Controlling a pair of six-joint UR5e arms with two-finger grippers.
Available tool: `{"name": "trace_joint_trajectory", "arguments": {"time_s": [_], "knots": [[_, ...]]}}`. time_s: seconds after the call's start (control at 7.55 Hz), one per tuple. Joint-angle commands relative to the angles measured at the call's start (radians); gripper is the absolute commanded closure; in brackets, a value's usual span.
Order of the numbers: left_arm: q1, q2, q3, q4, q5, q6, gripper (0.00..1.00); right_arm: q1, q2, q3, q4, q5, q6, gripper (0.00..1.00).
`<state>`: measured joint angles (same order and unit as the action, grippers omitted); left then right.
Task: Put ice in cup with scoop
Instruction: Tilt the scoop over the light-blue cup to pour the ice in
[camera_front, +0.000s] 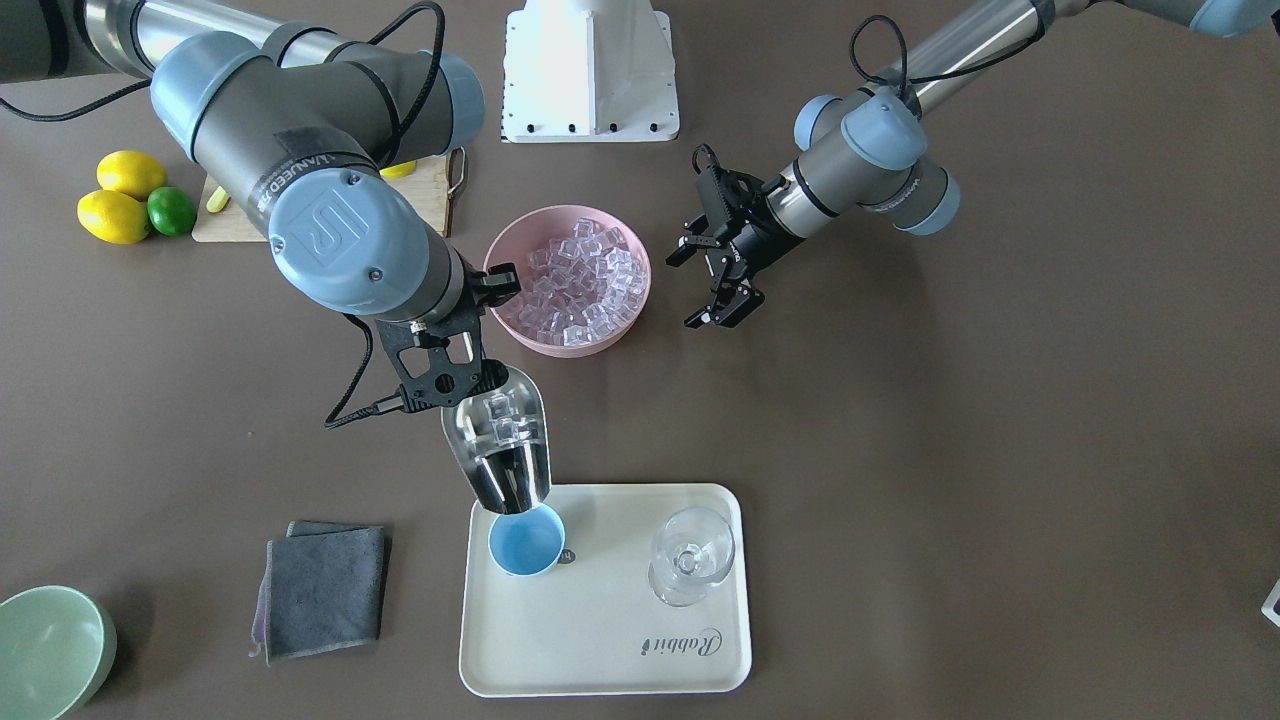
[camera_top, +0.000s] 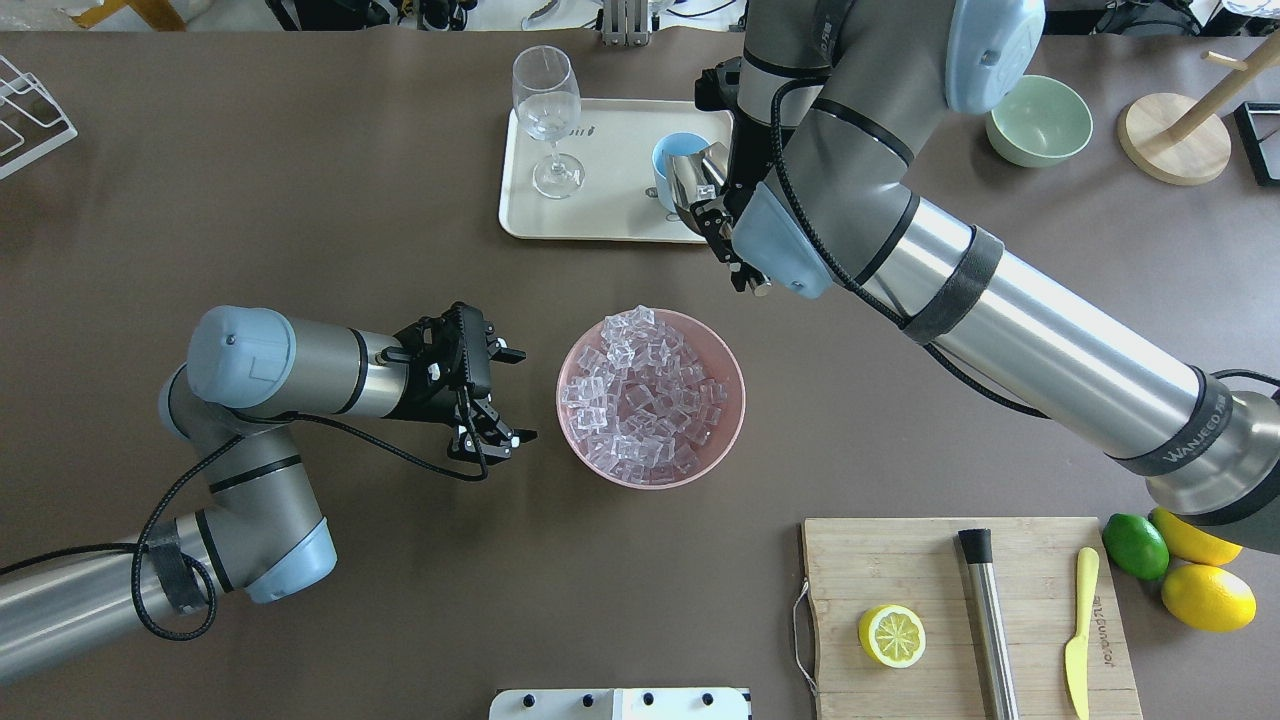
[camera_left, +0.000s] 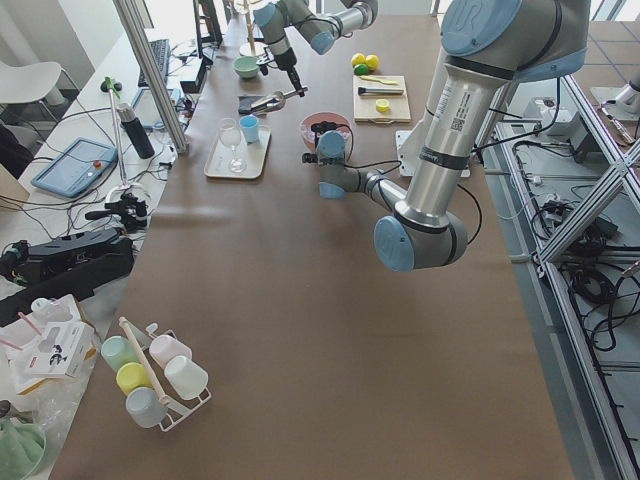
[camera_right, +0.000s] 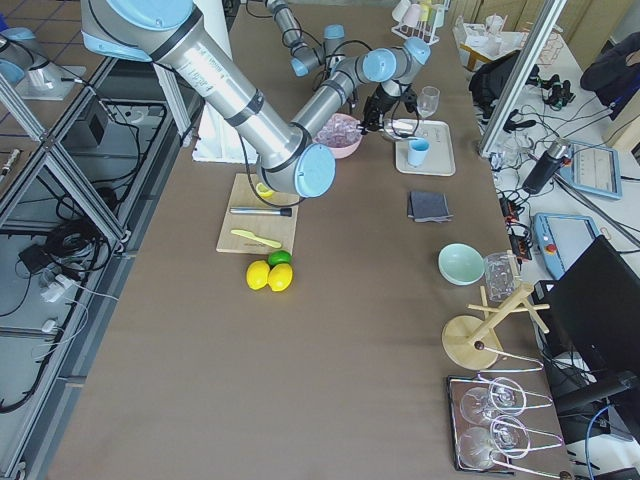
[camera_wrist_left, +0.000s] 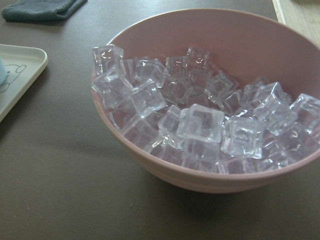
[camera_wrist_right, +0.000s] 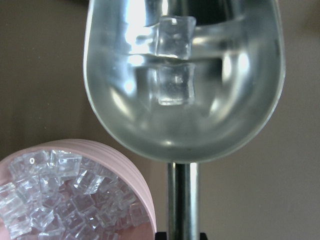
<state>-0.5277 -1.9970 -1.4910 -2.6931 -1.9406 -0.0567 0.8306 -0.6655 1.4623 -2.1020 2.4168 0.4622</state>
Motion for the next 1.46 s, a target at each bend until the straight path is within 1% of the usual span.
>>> {"name": "trace_joint_trajectory", "arguments": {"time_s": [0.0, 0.26, 0.4, 0.53, 0.79, 1.32], "knots": [[0.000, 0.000, 0.000, -0.001, 0.000, 0.000, 0.02, 0.021, 0.053, -0.039, -0.116, 0.060, -0.011, 1.00], [0.000, 0.000, 0.000, -0.001, 0.000, 0.000, 0.02, 0.054, 0.127, -0.150, -0.136, 0.109, -0.020, 1.00], [0.000, 0.000, 0.000, 0.001, 0.000, -0.002, 0.02, 0.065, 0.129, -0.164, -0.136, 0.138, -0.023, 1.00], [0.000, 0.000, 0.000, -0.001, 0.000, 0.000, 0.02, 0.071, 0.129, -0.172, -0.136, 0.181, -0.025, 1.00], [0.000, 0.000, 0.000, -0.001, 0.000, -0.002, 0.02, 0.071, 0.121, -0.175, -0.135, 0.235, -0.025, 1.00], [0.000, 0.000, 0.000, -0.001, 0.000, -0.002, 0.02, 0.065, 0.089, -0.165, -0.125, 0.274, -0.027, 1.00]]}}
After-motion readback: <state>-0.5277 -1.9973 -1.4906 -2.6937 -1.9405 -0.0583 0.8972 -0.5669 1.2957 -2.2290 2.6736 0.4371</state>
